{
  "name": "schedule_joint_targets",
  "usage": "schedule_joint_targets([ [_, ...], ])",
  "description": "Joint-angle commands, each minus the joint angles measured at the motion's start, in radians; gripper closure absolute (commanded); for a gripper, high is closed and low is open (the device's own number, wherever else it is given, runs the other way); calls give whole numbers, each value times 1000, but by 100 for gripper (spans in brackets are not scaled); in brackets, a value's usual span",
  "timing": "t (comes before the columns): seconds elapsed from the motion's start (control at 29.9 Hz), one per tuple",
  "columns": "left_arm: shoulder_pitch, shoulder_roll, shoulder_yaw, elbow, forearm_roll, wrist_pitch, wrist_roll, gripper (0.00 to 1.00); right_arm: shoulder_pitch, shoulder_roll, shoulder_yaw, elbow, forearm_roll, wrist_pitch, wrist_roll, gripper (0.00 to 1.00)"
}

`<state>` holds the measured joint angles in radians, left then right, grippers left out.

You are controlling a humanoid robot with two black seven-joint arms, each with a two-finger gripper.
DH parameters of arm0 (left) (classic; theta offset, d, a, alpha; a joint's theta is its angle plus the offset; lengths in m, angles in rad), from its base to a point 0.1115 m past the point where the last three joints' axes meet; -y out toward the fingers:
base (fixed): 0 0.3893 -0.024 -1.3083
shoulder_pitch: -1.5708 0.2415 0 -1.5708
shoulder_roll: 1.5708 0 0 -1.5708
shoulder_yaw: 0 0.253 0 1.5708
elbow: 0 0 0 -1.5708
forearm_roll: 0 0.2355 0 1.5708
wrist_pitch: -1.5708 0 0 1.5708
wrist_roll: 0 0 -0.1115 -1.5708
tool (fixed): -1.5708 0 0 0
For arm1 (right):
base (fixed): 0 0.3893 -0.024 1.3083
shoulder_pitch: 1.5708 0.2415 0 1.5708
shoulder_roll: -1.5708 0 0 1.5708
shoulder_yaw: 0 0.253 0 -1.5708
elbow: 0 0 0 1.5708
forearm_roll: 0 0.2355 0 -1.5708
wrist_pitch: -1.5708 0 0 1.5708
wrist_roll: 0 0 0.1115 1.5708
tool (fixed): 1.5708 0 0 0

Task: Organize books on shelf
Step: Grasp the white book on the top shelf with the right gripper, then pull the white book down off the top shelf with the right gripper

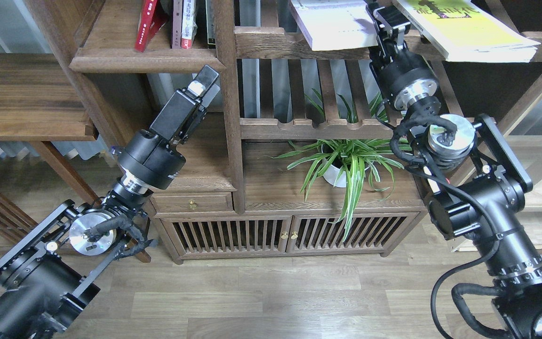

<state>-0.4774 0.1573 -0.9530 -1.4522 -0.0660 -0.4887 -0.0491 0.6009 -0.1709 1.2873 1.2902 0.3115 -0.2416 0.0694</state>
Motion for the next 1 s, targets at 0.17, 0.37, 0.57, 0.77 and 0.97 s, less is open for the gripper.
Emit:
schedule_joint_targets([
  [0.17, 0, 1, -10, 0, -1, 0, 0, 1, 2, -1, -2, 0, 0, 10, -2, 59],
  [0.37, 0, 2, -12, 0, -1, 0, 0, 1, -1, 8, -2, 0, 0, 21, 3, 74],
  [0.57, 0, 5, -12, 0, -1, 0, -2, 1, -38, 11, 0, 0, -2, 146, 6, 96],
  [0.77, 0, 8, -12, 1, -1, 0, 0, 1, -75, 10, 6, 0, 0, 206, 7, 97],
  [0.97, 0, 8, -10, 0, -1, 0, 0, 1, -78, 24, 7, 0, 23, 274, 12, 100],
])
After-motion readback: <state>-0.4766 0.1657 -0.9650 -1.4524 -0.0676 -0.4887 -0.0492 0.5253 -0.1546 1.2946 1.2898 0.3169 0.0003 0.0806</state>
